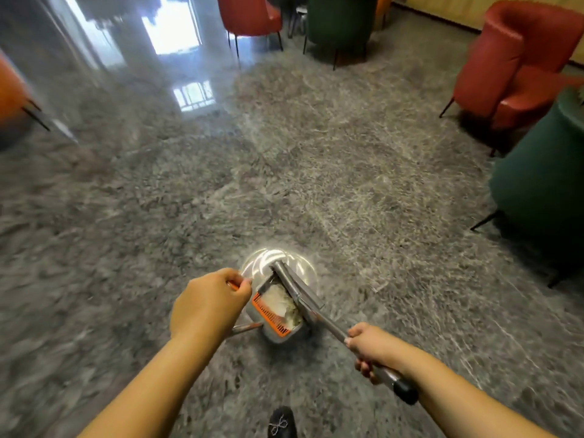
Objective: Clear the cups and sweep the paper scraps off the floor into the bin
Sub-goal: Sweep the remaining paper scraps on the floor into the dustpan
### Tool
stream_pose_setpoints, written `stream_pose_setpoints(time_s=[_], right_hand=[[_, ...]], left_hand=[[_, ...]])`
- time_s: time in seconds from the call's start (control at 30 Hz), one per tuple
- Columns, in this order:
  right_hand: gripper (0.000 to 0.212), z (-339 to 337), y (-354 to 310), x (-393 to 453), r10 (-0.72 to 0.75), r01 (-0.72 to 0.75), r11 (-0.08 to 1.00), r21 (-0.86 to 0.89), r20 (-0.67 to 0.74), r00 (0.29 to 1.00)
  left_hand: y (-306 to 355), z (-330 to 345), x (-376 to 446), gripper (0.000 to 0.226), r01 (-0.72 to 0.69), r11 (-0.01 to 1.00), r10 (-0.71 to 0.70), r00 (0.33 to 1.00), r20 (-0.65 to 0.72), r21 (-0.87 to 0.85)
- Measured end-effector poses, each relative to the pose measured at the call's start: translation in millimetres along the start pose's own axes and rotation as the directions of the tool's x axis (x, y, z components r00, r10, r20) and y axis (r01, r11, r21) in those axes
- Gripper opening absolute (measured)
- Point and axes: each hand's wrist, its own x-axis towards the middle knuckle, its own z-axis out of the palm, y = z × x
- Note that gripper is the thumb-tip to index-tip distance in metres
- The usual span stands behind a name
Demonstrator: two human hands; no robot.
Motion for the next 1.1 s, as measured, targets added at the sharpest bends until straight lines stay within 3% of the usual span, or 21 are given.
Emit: stream_pose_setpoints(time_s=[0.47,1.1], right_hand=[[0.016,82,-233,83,-0.136,0.177,0.942,-0.284,0.155,0.978],[0.014,131,-603,239,-0.116,0.234,0.848,-0.476,0.265,0.957]], left_hand=[[-119,-89,150,0.026,0.252,0.961,-0.269,0.948,-0.169,-0.116],[-181,-202,438,0.027,0.444,0.841,-0.526,0.803,-0.279,-0.309]])
